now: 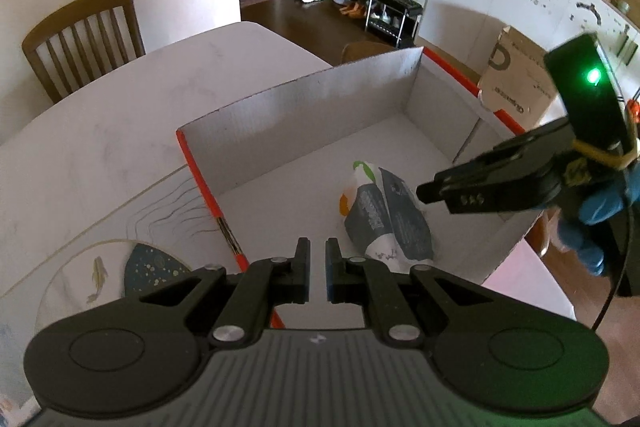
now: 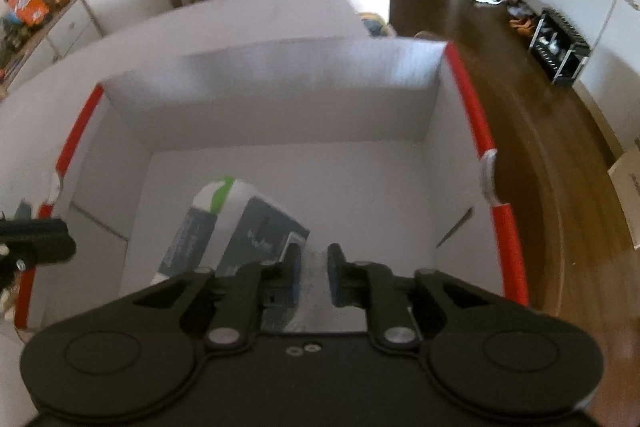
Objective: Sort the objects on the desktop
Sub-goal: 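Open both grippers to drop the bag and cable into the box, then move both tools back over the pile of items on the table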
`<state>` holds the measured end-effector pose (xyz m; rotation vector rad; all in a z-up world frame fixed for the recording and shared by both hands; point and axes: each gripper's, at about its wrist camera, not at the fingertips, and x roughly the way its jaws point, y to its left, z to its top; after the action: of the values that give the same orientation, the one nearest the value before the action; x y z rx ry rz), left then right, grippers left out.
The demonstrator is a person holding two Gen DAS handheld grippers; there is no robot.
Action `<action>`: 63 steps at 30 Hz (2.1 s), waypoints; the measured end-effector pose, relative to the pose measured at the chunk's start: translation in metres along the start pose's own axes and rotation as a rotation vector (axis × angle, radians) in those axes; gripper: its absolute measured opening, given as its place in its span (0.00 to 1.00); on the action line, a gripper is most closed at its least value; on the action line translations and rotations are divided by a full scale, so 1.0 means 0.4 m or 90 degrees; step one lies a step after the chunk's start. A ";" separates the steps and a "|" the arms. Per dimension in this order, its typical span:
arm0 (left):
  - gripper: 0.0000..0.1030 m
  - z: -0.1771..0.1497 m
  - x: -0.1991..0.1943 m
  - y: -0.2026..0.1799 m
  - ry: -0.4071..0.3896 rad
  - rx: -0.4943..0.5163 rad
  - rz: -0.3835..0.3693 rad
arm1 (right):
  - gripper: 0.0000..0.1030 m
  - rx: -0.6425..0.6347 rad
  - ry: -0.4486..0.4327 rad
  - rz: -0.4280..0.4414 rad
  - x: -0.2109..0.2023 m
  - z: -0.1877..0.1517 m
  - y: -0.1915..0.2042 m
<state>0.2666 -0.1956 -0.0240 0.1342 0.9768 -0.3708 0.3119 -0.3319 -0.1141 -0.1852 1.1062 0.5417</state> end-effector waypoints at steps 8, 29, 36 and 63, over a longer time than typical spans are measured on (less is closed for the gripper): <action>0.06 -0.018 -0.013 0.007 -0.011 -0.022 -0.009 | 0.35 -0.003 -0.001 -0.008 0.002 -0.012 0.008; 0.06 -0.082 -0.101 0.005 -0.060 -0.038 -0.012 | 0.49 -0.051 -0.091 0.030 -0.191 -0.070 0.093; 0.06 -0.117 -0.146 0.023 -0.082 -0.030 -0.014 | 0.63 -0.075 -0.133 0.024 -0.239 -0.102 0.150; 0.76 -0.307 -0.322 0.207 -0.130 -0.053 0.007 | 0.74 -0.080 -0.164 0.056 -0.270 -0.199 0.420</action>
<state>0.1361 -0.0531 0.0098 0.0247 0.7877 -0.3264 0.1280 -0.2551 -0.0338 -0.1707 0.8328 0.6947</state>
